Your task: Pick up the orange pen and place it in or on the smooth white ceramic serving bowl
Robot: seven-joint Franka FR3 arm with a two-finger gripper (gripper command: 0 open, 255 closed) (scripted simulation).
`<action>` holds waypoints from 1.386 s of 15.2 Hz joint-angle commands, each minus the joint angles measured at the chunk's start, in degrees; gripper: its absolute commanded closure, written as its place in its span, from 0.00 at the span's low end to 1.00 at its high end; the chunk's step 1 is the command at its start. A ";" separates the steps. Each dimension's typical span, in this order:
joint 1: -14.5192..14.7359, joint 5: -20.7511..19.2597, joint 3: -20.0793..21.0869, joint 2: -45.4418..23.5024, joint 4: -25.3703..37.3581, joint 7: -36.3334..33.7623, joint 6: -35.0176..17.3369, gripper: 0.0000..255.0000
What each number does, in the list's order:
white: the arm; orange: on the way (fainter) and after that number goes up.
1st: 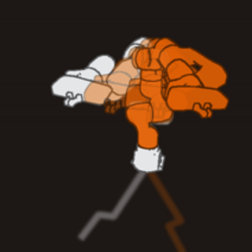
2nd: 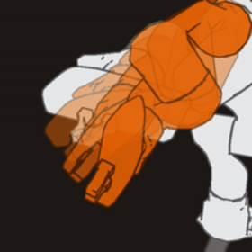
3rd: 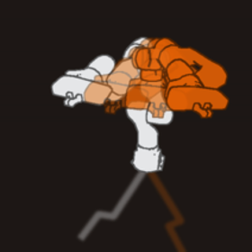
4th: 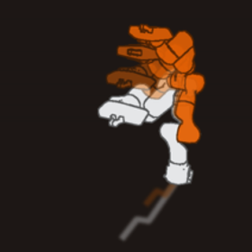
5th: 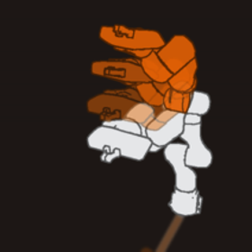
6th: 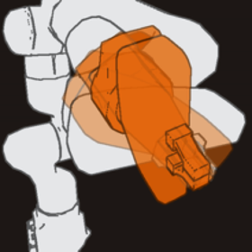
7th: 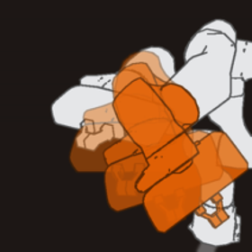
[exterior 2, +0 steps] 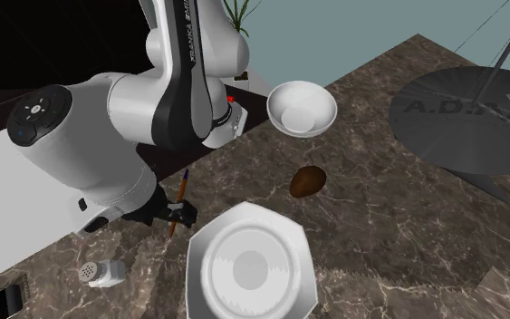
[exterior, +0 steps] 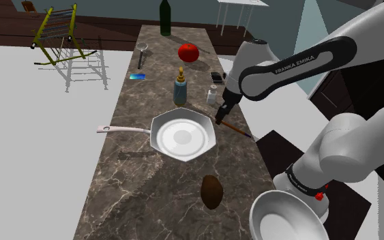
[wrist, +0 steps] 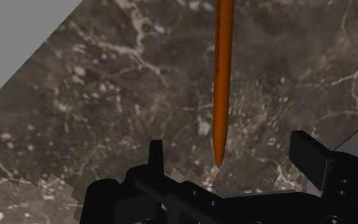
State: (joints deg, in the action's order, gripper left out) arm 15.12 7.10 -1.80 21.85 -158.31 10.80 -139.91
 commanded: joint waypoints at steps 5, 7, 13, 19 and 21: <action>0.22 0.32 0.00 -1.27 -0.61 0.20 -1.92 0.00; 0.22 0.32 0.00 -1.27 -0.61 0.20 -1.92 0.00; 0.20 0.29 0.03 -1.08 -0.64 0.16 -1.76 1.00; 0.13 0.14 0.04 -0.54 -0.31 0.02 -0.90 1.00; -0.03 -0.16 0.12 0.85 0.33 -0.29 1.13 1.00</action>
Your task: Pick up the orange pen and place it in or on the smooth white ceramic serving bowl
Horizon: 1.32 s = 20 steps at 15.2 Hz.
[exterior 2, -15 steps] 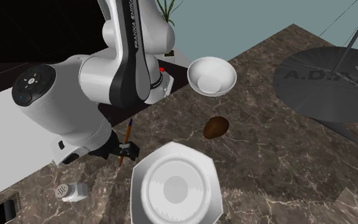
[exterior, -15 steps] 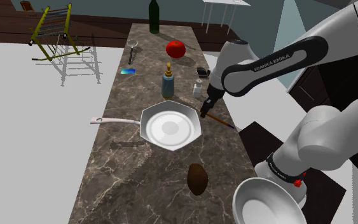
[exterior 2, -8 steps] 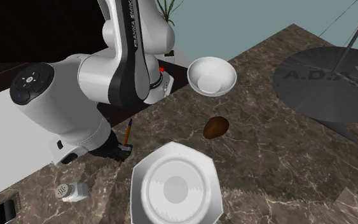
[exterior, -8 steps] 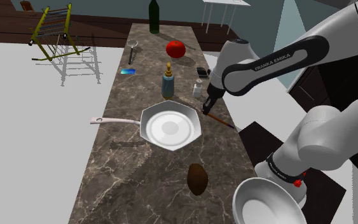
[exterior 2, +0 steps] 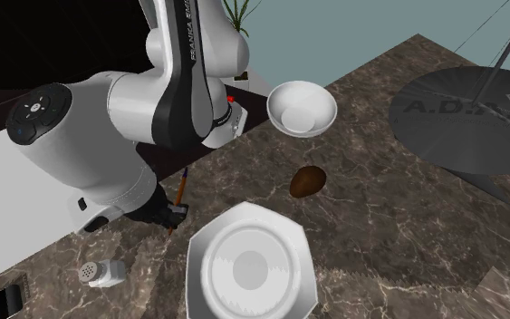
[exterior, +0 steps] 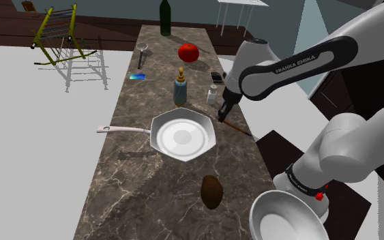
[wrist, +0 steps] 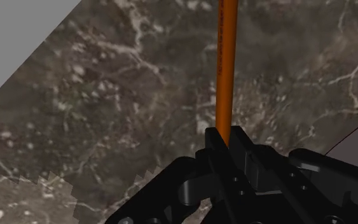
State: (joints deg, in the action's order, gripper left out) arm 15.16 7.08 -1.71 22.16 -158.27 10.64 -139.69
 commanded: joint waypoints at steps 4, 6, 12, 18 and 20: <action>-0.34 -0.63 0.17 3.07 1.75 -0.70 4.87 1.00; -0.45 -0.84 0.22 4.20 2.56 -0.95 6.81 1.00; -0.70 -1.35 0.33 7.10 5.33 -1.60 12.46 1.00; -0.86 -1.72 0.39 9.28 8.53 -2.16 17.83 1.00; -0.90 -1.82 0.40 9.86 9.69 -2.32 19.57 1.00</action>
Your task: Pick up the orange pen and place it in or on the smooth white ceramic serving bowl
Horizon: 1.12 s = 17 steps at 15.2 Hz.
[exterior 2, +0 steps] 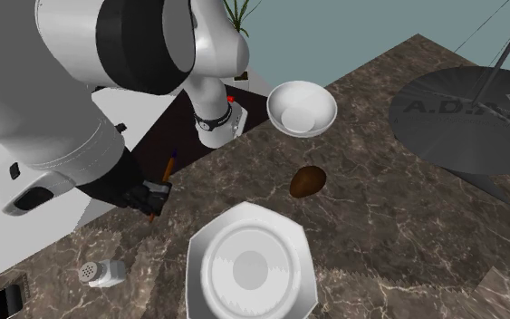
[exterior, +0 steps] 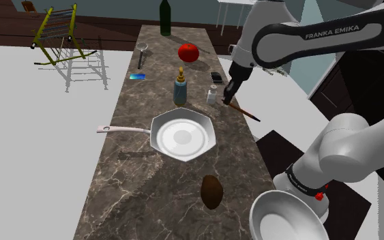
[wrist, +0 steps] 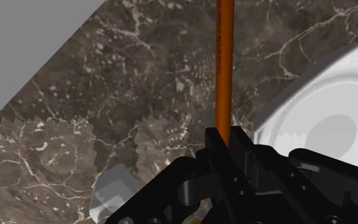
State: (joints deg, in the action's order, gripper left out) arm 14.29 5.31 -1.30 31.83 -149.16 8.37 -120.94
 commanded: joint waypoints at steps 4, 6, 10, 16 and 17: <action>-0.09 -0.22 0.00 1.10 2.90 -0.35 4.03 1.00; 0.82 0.60 1.67 5.04 0.16 -2.44 5.05 1.00; 3.15 2.90 5.30 12.79 -4.55 -6.84 7.68 1.00; 8.14 7.79 11.48 23.51 -9.48 -14.41 12.65 1.00; 9.13 8.75 12.61 25.10 -10.04 -15.80 13.52 1.00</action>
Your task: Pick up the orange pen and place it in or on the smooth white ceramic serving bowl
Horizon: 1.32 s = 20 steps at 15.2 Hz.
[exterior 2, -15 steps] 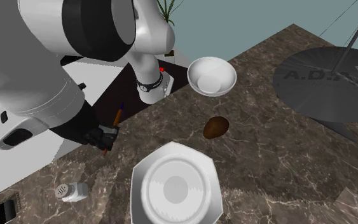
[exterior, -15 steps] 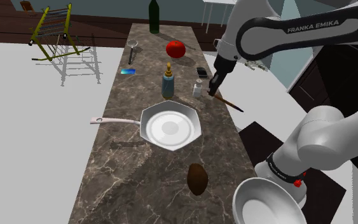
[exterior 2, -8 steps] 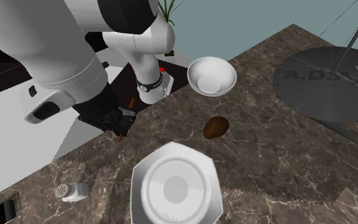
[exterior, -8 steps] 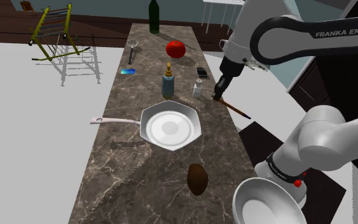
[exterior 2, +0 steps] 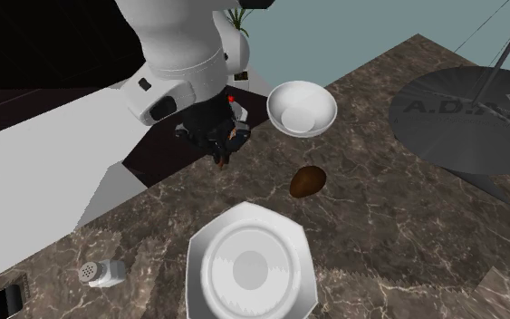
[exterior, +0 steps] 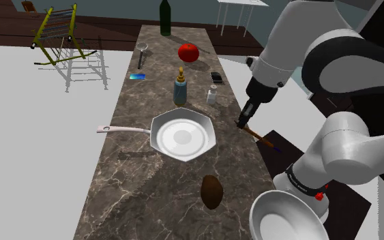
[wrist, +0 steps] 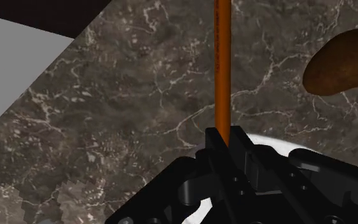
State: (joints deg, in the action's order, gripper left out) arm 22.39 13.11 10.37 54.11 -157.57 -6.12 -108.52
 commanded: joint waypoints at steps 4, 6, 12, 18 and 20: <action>5.29 5.13 5.77 8.34 -3.04 -7.23 4.48 1.00; 7.53 7.37 8.36 10.50 -3.26 -10.36 5.99 1.00; 13.65 14.54 16.76 14.32 -1.97 -19.90 9.47 1.00; 17.73 21.11 25.00 14.50 1.78 -28.68 11.09 1.00; 18.16 22.01 25.92 14.64 0.35 -28.60 9.83 1.00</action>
State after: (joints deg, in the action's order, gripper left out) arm 40.27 34.55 35.67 68.70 -156.83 -34.42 -98.27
